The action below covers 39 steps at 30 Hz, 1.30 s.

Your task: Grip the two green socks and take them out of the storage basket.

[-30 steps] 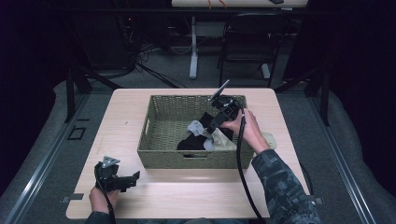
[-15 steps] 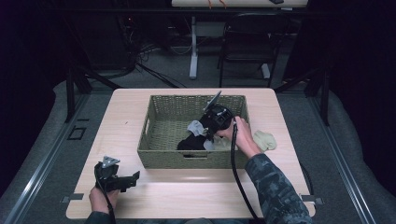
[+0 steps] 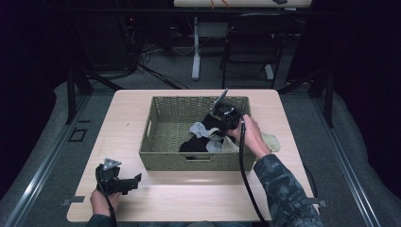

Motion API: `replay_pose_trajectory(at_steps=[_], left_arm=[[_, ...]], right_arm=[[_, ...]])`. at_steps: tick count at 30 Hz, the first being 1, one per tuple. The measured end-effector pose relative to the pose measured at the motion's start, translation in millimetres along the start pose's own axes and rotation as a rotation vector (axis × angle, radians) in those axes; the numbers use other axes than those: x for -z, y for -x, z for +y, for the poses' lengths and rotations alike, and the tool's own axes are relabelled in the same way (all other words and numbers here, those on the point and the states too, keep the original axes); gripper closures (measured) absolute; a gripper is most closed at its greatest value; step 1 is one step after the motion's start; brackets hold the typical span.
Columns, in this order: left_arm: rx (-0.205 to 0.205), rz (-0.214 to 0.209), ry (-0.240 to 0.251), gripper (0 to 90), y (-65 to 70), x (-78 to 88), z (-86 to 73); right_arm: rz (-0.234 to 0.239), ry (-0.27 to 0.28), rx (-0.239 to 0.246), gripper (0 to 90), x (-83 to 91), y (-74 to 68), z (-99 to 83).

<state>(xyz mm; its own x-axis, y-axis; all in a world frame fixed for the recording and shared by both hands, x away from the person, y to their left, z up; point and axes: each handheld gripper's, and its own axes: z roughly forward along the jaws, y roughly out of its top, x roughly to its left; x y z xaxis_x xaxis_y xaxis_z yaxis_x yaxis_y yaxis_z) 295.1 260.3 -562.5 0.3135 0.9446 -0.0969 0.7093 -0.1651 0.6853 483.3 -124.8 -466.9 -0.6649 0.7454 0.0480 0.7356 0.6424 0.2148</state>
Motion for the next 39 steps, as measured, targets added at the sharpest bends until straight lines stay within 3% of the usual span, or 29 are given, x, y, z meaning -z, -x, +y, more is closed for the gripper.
replay_pose_trajectory(at_steps=[7, 15, 39], left_arm=[[0.003, 0.0, -0.001, 0.2, 0.1, -0.2, -0.1], [0.0, -0.003, -0.002, 0.2, 0.3, -0.5, 0.0], [0.0, -0.005, -0.002, 0.2, 0.2, -0.6, 0.0]], right_arm=[[-0.012, 0.043, -0.002, 88.3, 29.9, 4.1, -2.9], [-0.01, 0.054, 0.014, 88.3, 60.4, 6.0, 0.1], [-0.03, 0.102, 0.028, 88.1, 127.9, 4.0, 16.7]])
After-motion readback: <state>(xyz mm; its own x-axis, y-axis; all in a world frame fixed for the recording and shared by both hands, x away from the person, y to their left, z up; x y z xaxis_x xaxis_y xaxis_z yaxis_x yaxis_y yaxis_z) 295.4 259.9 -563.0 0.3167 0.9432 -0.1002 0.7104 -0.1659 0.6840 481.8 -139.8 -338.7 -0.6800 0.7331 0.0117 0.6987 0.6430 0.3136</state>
